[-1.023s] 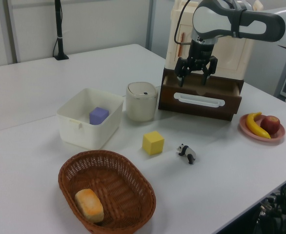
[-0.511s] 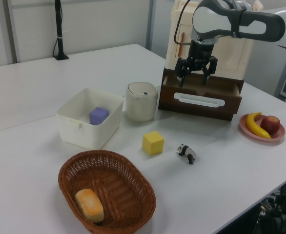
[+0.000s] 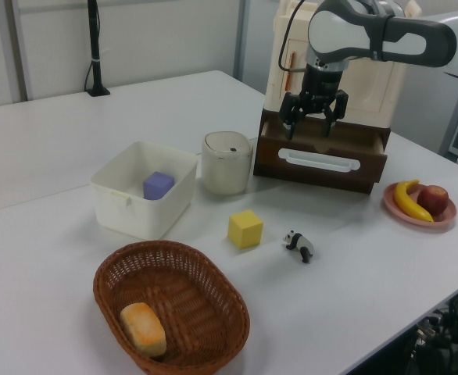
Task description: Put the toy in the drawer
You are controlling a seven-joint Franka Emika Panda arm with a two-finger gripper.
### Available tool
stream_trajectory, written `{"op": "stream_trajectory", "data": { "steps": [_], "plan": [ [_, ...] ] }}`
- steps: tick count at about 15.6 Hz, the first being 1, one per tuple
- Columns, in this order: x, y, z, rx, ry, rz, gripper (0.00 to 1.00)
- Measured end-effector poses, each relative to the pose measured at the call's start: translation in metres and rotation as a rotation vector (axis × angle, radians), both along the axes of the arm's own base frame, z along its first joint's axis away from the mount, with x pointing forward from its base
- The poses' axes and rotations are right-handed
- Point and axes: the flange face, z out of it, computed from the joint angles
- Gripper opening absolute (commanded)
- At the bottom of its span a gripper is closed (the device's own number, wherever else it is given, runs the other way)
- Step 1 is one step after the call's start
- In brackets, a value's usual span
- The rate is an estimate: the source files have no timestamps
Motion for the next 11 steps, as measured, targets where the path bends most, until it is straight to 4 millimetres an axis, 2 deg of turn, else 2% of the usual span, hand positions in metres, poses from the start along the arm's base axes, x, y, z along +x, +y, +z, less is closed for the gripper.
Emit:
{"op": "stream_trajectory", "data": {
  "steps": [11],
  "plan": [
    [-0.0030, 0.0032, -0.0066, -0.003, 0.044, 0.084, 1.00]
  ]
}}
